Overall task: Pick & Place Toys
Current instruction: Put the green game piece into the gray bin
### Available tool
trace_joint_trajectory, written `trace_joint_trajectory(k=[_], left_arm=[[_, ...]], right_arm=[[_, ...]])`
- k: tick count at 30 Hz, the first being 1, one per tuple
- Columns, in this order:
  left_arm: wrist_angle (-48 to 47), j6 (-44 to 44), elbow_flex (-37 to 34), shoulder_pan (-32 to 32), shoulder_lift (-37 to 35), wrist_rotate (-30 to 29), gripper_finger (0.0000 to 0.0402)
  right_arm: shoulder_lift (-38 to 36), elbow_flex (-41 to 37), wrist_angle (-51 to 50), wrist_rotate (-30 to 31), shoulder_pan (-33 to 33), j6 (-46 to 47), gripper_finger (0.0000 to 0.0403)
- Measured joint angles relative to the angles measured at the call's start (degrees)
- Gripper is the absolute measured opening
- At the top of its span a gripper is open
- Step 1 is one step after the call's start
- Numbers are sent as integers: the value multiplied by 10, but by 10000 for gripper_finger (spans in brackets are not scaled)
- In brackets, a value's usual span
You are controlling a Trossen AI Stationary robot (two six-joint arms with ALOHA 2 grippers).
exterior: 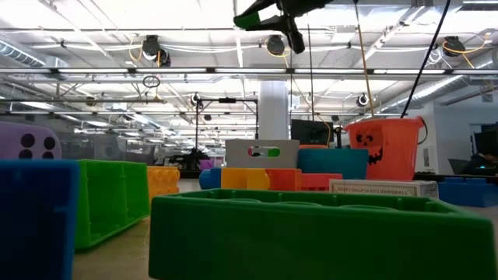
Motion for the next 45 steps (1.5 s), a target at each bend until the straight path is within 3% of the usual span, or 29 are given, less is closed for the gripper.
trace_joint_trajectory(k=[4,8,14,26,37,45], left_arm=[[0,-1,0,-8,-1,1,234],[2,-1,0,-15,5,2,235],[1,-8,0,-17,24,2,235],[0,-49,-1,-17,53,16,234],[-1,-58,-1,-16,61,16,234],[-1,-66,-1,-16,60,15,234]], right_arm=[[20,60,-101,-1,-46,-58,90],[46,88,-137,-2,-78,-101,90],[121,89,-172,-44,-96,-125,90],[243,89,-182,-58,-90,-153,90],[268,89,-199,-12,-88,-187,91],[268,89,-199,-14,-88,-197,105]])
